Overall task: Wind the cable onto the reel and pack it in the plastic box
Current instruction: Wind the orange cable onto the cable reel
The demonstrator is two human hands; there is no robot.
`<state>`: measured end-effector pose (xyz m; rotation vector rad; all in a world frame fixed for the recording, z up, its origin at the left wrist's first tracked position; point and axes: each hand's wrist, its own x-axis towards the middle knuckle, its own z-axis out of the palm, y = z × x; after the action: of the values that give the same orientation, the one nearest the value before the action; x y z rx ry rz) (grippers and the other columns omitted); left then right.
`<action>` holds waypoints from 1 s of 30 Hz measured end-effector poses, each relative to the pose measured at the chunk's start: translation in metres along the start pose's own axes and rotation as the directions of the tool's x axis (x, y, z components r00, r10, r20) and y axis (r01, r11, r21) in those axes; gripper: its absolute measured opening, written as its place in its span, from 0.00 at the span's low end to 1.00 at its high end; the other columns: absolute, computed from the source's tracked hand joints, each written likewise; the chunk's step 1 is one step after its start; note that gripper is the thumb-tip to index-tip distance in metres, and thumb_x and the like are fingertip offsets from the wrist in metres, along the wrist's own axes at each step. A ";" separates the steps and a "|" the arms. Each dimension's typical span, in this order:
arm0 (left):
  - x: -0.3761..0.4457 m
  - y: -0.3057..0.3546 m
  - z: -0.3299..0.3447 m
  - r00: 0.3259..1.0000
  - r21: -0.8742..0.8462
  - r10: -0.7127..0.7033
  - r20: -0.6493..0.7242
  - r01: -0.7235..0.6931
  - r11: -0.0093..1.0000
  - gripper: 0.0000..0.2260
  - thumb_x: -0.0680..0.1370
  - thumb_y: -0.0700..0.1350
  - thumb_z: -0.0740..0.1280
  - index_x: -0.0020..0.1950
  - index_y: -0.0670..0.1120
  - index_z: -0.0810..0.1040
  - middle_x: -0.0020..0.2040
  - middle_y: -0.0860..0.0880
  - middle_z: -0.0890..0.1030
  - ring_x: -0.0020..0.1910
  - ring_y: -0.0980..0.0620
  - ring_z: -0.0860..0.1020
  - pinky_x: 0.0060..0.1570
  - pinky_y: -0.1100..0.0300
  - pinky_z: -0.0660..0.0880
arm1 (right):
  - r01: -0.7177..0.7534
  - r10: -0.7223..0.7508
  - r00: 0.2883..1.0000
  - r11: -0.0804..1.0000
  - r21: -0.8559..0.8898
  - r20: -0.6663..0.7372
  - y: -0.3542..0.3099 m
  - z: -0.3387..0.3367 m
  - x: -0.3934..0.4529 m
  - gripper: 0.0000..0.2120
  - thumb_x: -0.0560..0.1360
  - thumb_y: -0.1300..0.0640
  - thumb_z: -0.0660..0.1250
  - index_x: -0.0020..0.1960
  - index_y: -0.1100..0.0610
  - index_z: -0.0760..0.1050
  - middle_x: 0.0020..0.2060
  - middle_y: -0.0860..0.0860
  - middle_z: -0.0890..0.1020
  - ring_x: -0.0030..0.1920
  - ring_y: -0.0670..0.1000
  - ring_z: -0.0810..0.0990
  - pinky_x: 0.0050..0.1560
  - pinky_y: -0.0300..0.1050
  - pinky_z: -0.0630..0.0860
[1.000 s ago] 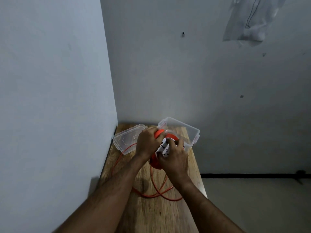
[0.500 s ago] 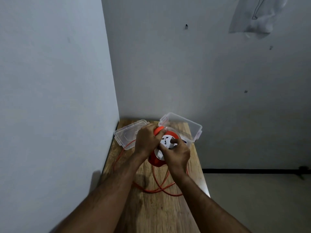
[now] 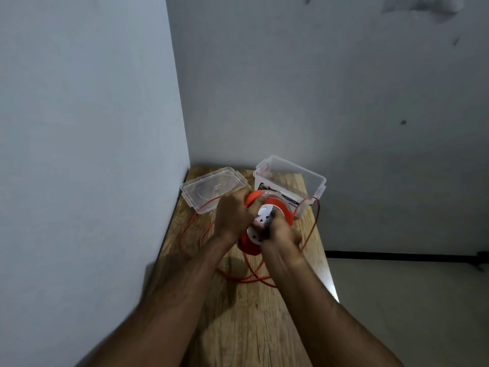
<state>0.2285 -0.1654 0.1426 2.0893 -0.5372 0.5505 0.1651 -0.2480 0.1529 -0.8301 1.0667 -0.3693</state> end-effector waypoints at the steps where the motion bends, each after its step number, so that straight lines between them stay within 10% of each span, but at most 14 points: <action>1: -0.004 -0.001 0.001 1.000 -0.014 -0.020 -0.017 0.020 1.000 0.20 0.78 0.61 0.66 0.42 0.44 0.83 0.38 0.49 0.83 0.36 0.53 0.78 0.38 0.55 0.77 | -0.041 0.041 0.999 0.998 0.048 0.010 -0.002 0.000 -0.002 0.19 0.72 0.54 0.77 0.55 0.63 0.75 0.47 0.60 0.83 0.43 0.60 0.86 0.46 0.57 0.84; 4: -0.010 -0.007 0.003 0.997 -0.069 -0.053 -0.062 0.049 0.996 0.20 0.78 0.60 0.66 0.43 0.44 0.83 0.39 0.49 0.84 0.36 0.55 0.79 0.37 0.61 0.76 | -0.015 0.011 0.990 0.999 0.032 0.139 -0.006 -0.010 -0.012 0.09 0.77 0.60 0.72 0.48 0.63 0.73 0.41 0.62 0.84 0.34 0.60 0.86 0.42 0.55 0.85; 6: -0.012 -0.012 0.003 0.995 -0.093 -0.049 -0.083 0.041 0.995 0.17 0.79 0.57 0.68 0.45 0.43 0.84 0.40 0.49 0.85 0.37 0.56 0.80 0.38 0.65 0.76 | 0.267 -0.237 0.945 0.957 -0.113 0.225 -0.002 -0.022 -0.013 0.05 0.77 0.63 0.70 0.47 0.60 0.74 0.40 0.60 0.84 0.33 0.56 0.86 0.40 0.56 0.85; 9: -0.012 -0.018 0.004 0.994 -0.112 -0.052 -0.093 0.042 0.993 0.16 0.79 0.56 0.69 0.48 0.43 0.85 0.42 0.50 0.86 0.38 0.58 0.81 0.39 0.68 0.76 | 0.841 -0.698 0.535 0.386 -0.379 0.476 0.003 -0.034 -0.002 0.08 0.74 0.60 0.74 0.50 0.54 0.77 0.43 0.48 0.83 0.40 0.46 0.83 0.42 0.46 0.84; 11: -0.012 -0.024 0.007 0.993 -0.126 -0.055 -0.101 0.042 0.991 0.15 0.79 0.55 0.69 0.47 0.44 0.85 0.41 0.50 0.86 0.37 0.60 0.80 0.38 0.70 0.75 | 0.910 -0.721 0.270 -0.026 -0.414 0.638 0.005 -0.037 0.003 0.14 0.72 0.56 0.75 0.56 0.53 0.78 0.51 0.49 0.81 0.47 0.46 0.82 0.44 0.39 0.79; 15: -0.008 -0.032 0.009 0.993 -0.166 -0.058 -0.105 0.040 0.985 0.17 0.78 0.58 0.68 0.42 0.45 0.84 0.34 0.53 0.82 0.32 0.59 0.78 0.36 0.69 0.72 | 0.805 -0.534 0.049 -0.479 -0.351 0.844 0.008 -0.040 0.007 0.25 0.67 0.49 0.78 0.61 0.53 0.78 0.62 0.57 0.78 0.56 0.56 0.80 0.48 0.40 0.72; 20: 0.003 -0.037 0.008 0.999 -0.236 -0.028 -0.021 0.022 0.972 0.19 0.77 0.60 0.67 0.45 0.45 0.86 0.38 0.51 0.85 0.38 0.54 0.83 0.41 0.52 0.81 | 0.713 -0.364 0.050 -0.639 -0.288 0.930 0.016 -0.044 0.025 0.34 0.65 0.49 0.81 0.68 0.50 0.74 0.70 0.61 0.71 0.68 0.64 0.73 0.60 0.63 0.78; 30: 0.013 -0.039 0.014 0.989 -0.160 0.121 0.090 -0.105 0.982 0.18 0.77 0.59 0.70 0.34 0.48 0.80 0.28 0.51 0.78 0.29 0.54 0.77 0.33 0.51 0.76 | 0.681 -0.437 -0.138 -0.694 -0.236 0.889 0.028 -0.041 0.053 0.28 0.67 0.49 0.79 0.64 0.54 0.79 0.61 0.61 0.75 0.59 0.62 0.77 0.55 0.60 0.79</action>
<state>0.2635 -0.1598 0.1177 1.9544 -0.7369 0.4563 0.1499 -0.2809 0.0896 -2.9371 -0.2989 -1.0187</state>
